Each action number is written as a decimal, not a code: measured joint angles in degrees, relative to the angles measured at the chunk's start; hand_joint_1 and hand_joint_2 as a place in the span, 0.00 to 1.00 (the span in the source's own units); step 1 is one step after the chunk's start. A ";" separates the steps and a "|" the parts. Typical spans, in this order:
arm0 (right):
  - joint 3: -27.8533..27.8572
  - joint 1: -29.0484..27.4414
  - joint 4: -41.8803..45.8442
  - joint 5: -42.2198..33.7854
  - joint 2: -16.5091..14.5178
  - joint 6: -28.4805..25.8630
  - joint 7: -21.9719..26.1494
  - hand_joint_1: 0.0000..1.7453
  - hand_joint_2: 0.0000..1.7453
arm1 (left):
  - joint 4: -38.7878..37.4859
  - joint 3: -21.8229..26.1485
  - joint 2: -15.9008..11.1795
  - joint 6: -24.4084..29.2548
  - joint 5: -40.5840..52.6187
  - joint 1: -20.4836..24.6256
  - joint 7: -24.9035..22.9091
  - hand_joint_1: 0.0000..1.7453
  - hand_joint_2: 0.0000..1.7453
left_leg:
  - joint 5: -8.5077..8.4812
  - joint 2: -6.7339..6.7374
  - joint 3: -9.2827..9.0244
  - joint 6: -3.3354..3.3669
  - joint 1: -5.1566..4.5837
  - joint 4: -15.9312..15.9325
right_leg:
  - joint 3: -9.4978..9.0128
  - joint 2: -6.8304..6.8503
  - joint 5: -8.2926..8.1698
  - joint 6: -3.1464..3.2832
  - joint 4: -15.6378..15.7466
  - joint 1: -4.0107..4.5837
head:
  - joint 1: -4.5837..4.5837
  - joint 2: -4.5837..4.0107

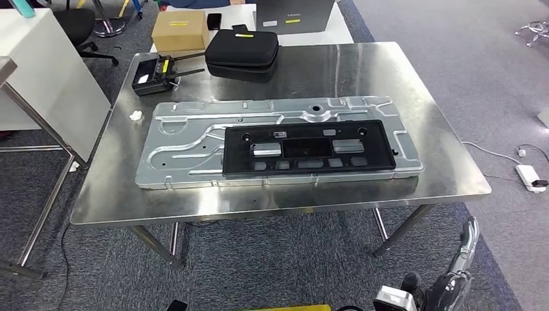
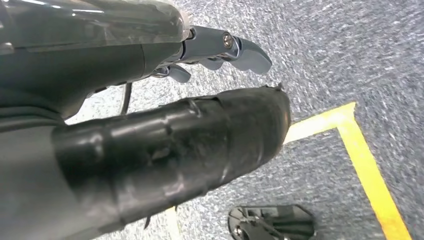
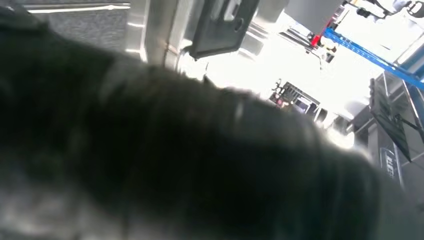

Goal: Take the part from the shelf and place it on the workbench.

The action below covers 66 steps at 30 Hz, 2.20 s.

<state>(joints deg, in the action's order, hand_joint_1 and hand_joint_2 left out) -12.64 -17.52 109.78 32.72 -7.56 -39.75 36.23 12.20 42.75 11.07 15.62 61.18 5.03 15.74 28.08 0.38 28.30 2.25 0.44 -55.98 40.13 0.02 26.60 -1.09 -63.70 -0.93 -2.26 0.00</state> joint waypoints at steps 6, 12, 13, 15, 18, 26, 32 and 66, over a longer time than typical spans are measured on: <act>0.43 -0.66 -1.07 -4.04 0.00 -0.01 -0.69 0.00 0.00 | 0.00 0.37 -0.01 0.07 -0.15 -0.29 0.02 0.00 0.00 | -3.59 0.37 5.68 -0.05 -0.41 -1.21 | -3.41 -0.01 3.55 0.03 -8.08 0.08 | -0.02 0.00; 1.05 -1.10 -1.97 -5.94 0.00 -0.03 -0.76 0.00 0.00 | 0.00 0.86 -0.06 0.17 -0.15 -0.45 0.02 0.00 0.00 | -5.85 0.16 7.23 -1.65 -0.36 -1.98 | -12.91 -0.03 4.02 1.57 6.10 0.77 | -0.19 0.00; 1.11 -1.15 -2.13 -5.96 0.00 -0.03 -0.75 0.00 0.00 | 0.00 0.95 -0.09 0.20 -0.16 -0.52 0.02 0.00 0.00 | -5.24 0.06 7.51 -2.01 -0.24 -2.48 | -12.52 0.08 3.49 2.03 6.32 0.70 | -0.29 0.00; 1.25 -1.33 -2.50 -6.01 -0.02 -0.03 -0.76 0.00 0.00 | 0.00 1.03 -0.14 0.22 -0.17 -0.73 0.03 0.00 0.00 | -0.66 -0.12 8.79 -2.56 -0.06 -6.12 | -11.12 0.30 2.00 2.95 6.59 0.48 | -0.15 0.00; 1.57 -1.64 -3.07 -6.07 -0.02 -0.03 -0.75 0.00 0.00 | 0.00 1.07 -0.14 0.23 -0.17 -0.79 0.08 0.00 0.00 | 6.88 -0.16 10.57 -3.05 0.19 -16.12 | -8.01 0.40 -0.31 3.25 6.45 0.56 | 0.04 0.00; 2.38 -1.77 -3.91 -8.55 -0.02 0.26 -0.55 0.00 0.00 | 0.02 1.14 -0.23 0.23 -0.17 -0.38 0.32 0.00 0.00 | 4.36 -0.22 -5.51 -1.79 -0.29 0.97 | -2.54 0.55 -4.92 1.46 5.00 0.79 | 0.00 0.00; 2.97 -2.05 -4.67 -9.62 0.02 1.00 -0.55 0.00 0.00 | 0.00 1.31 -0.10 0.37 -0.25 -0.76 0.74 0.00 0.00 | 1.67 0.71 -3.04 0.10 -0.21 1.38 | 1.46 0.26 3.01 -0.42 -6.05 0.19 | -0.07 0.00; 59.68 11.95 -47.80 -13.13 -6.56 22.13 3.41 0.00 0.00 | 0.00 4.38 0.68 0.58 0.06 -1.34 0.75 0.00 0.00 | -0.77 1.34 1.02 0.13 -0.02 -0.02 | -0.26 -0.50 5.88 -0.73 -9.26 -0.01 | -0.15 0.00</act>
<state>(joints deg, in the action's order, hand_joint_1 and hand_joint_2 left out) 47.04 -5.56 61.98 19.59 -14.12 -17.61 39.65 12.20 47.12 11.75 16.20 61.24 3.68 16.49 27.30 1.71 29.32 2.38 0.42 -56.00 39.87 -0.48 32.48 -1.82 -72.95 -0.94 -2.42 0.00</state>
